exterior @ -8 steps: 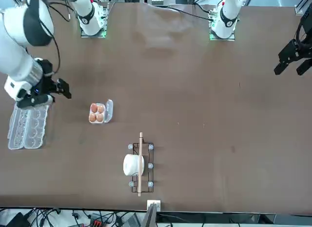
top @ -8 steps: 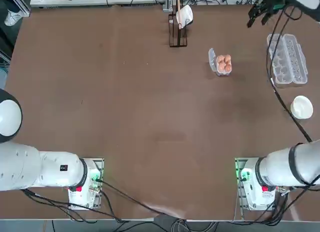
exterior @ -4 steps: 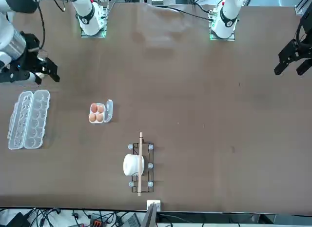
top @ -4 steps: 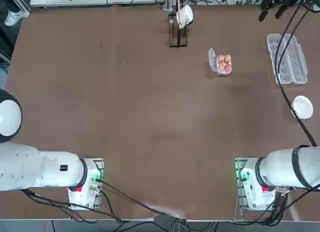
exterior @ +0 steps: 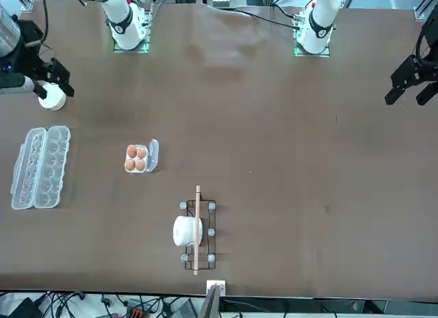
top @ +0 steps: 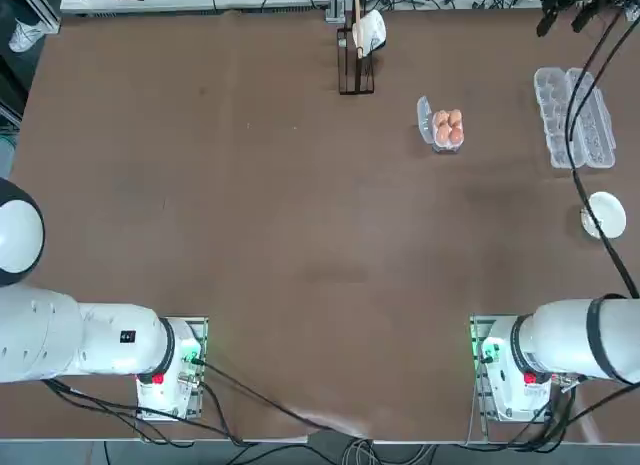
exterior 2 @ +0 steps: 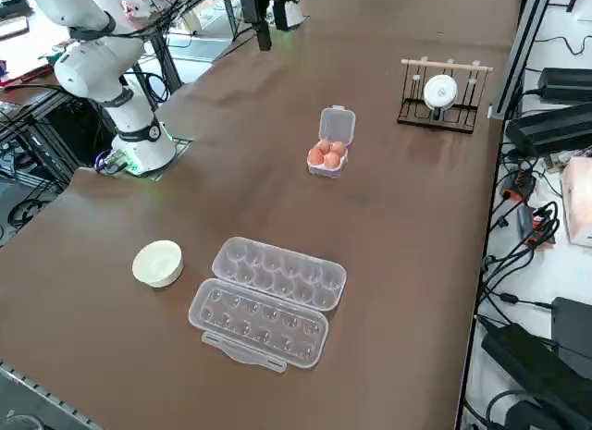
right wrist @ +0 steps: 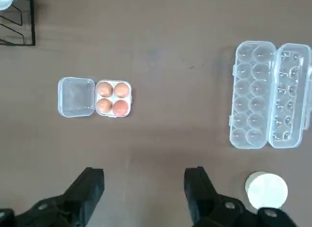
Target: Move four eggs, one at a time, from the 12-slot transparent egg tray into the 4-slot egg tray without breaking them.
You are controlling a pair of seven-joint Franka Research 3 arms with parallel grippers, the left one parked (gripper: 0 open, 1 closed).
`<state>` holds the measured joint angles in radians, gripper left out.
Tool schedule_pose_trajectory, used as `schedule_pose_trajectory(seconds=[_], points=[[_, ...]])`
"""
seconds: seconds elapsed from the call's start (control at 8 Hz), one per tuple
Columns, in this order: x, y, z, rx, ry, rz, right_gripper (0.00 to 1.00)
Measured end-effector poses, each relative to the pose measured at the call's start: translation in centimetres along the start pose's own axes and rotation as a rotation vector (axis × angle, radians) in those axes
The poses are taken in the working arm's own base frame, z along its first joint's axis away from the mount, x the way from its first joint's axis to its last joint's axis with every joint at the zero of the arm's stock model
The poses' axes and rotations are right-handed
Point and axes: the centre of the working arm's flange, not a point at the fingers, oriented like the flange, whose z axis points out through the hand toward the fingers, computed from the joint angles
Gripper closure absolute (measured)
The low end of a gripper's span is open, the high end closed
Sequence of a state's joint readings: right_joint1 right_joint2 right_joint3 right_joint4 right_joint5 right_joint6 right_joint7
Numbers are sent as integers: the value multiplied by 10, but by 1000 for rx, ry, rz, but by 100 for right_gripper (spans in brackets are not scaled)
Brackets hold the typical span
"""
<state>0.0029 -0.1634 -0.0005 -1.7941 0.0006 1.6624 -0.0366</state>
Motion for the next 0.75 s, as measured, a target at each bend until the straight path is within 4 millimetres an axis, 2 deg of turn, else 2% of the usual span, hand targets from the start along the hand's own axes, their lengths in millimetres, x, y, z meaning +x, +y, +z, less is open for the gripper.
schedule_pose_trajectory(seconds=[0.25, 0.75], points=[[-5, 12, -18, 20, -13, 25, 0], [3, 7, -7, 56, -40, 14, 0]])
